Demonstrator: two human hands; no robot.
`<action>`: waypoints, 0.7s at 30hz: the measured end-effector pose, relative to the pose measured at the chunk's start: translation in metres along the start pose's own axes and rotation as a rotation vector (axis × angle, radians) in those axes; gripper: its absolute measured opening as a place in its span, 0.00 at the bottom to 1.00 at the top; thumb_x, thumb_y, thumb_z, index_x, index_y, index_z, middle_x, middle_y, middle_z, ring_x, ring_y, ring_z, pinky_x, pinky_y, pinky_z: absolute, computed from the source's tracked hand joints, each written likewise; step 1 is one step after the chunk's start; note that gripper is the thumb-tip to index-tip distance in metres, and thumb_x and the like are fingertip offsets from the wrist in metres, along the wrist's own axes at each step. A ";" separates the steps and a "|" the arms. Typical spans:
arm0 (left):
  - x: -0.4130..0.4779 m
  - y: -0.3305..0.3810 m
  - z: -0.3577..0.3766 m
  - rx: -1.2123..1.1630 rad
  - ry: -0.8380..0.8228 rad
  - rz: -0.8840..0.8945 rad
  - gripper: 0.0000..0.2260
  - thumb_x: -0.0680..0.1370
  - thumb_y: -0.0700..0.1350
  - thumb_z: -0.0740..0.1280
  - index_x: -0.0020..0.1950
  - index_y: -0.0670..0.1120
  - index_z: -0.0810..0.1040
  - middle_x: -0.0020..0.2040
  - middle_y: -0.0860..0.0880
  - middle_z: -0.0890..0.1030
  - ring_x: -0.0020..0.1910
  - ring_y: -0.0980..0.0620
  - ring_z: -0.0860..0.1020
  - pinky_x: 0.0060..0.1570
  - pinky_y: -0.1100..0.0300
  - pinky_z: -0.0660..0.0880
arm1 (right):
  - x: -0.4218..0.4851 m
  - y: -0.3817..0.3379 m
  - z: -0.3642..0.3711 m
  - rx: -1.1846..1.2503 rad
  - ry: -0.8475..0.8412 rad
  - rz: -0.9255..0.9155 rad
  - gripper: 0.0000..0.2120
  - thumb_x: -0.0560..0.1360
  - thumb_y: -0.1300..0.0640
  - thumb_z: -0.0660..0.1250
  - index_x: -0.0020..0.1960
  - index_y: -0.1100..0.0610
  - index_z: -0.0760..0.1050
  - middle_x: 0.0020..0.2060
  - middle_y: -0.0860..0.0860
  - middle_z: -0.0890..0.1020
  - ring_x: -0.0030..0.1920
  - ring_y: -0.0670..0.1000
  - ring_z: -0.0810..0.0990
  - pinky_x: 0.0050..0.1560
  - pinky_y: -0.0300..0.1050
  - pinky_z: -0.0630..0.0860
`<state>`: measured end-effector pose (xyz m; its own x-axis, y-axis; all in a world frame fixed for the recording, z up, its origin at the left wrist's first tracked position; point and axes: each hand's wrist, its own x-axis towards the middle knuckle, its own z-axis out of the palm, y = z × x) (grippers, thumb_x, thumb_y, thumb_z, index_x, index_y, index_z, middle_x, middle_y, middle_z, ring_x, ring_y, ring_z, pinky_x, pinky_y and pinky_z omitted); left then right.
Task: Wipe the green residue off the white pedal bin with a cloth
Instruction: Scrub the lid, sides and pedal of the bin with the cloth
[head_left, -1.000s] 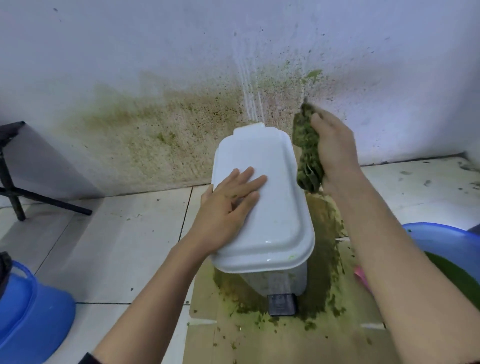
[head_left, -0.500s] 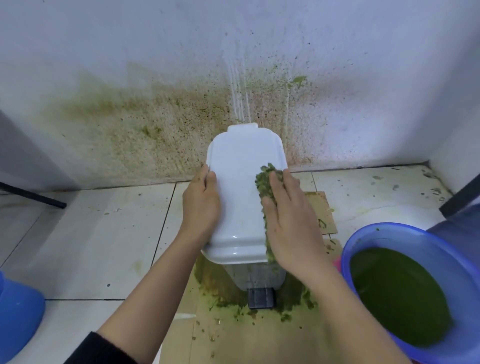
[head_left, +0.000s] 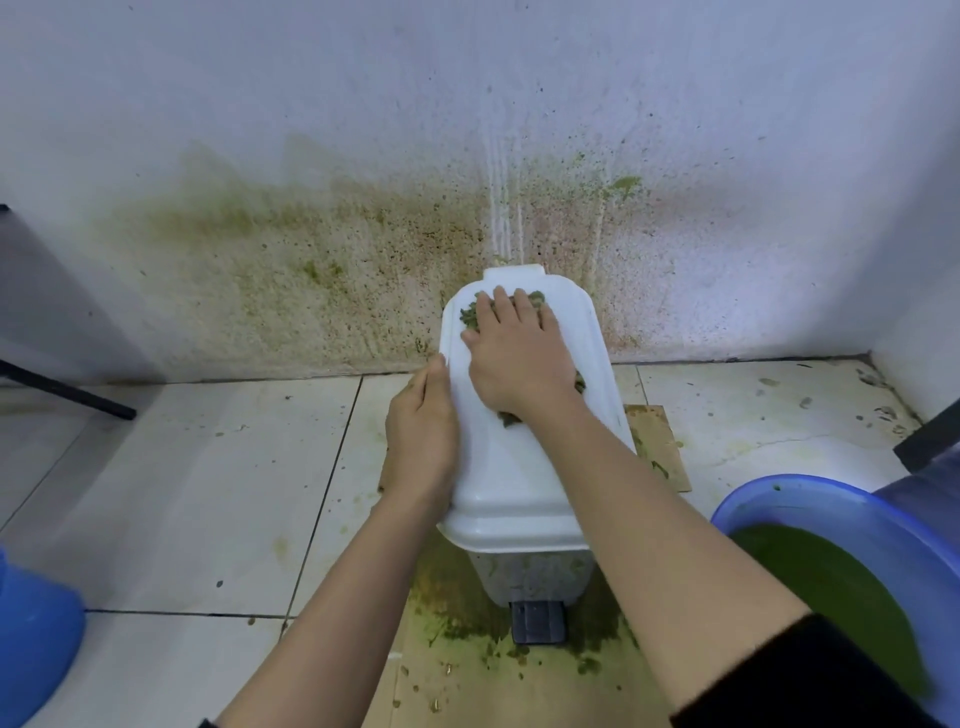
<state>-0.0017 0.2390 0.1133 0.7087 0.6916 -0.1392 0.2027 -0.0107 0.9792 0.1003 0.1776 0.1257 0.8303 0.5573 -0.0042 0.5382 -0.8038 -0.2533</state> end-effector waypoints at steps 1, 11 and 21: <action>0.000 0.001 0.000 -0.073 0.039 -0.021 0.14 0.84 0.52 0.58 0.58 0.50 0.82 0.50 0.55 0.84 0.50 0.56 0.81 0.56 0.53 0.77 | 0.009 -0.010 0.001 -0.001 -0.003 0.009 0.28 0.84 0.48 0.44 0.80 0.58 0.44 0.80 0.55 0.46 0.80 0.56 0.43 0.78 0.56 0.42; 0.015 0.023 -0.002 -0.137 0.182 0.115 0.16 0.82 0.50 0.61 0.70 0.50 0.74 0.67 0.53 0.75 0.63 0.58 0.74 0.60 0.61 0.70 | -0.050 0.013 -0.046 0.947 0.376 0.092 0.20 0.84 0.52 0.55 0.74 0.52 0.67 0.73 0.46 0.69 0.71 0.42 0.65 0.65 0.30 0.61; 0.074 0.044 0.083 1.227 -0.227 0.319 0.29 0.84 0.55 0.48 0.81 0.41 0.48 0.81 0.39 0.48 0.79 0.34 0.46 0.77 0.43 0.46 | -0.134 0.046 0.034 1.554 0.324 0.543 0.20 0.83 0.42 0.53 0.72 0.43 0.70 0.68 0.40 0.74 0.67 0.42 0.72 0.71 0.45 0.67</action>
<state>0.1155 0.2296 0.1338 0.9144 0.3995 -0.0659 0.4040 -0.8892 0.2147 0.0088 0.0726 0.0814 0.9593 0.0805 -0.2705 -0.2812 0.1898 -0.9407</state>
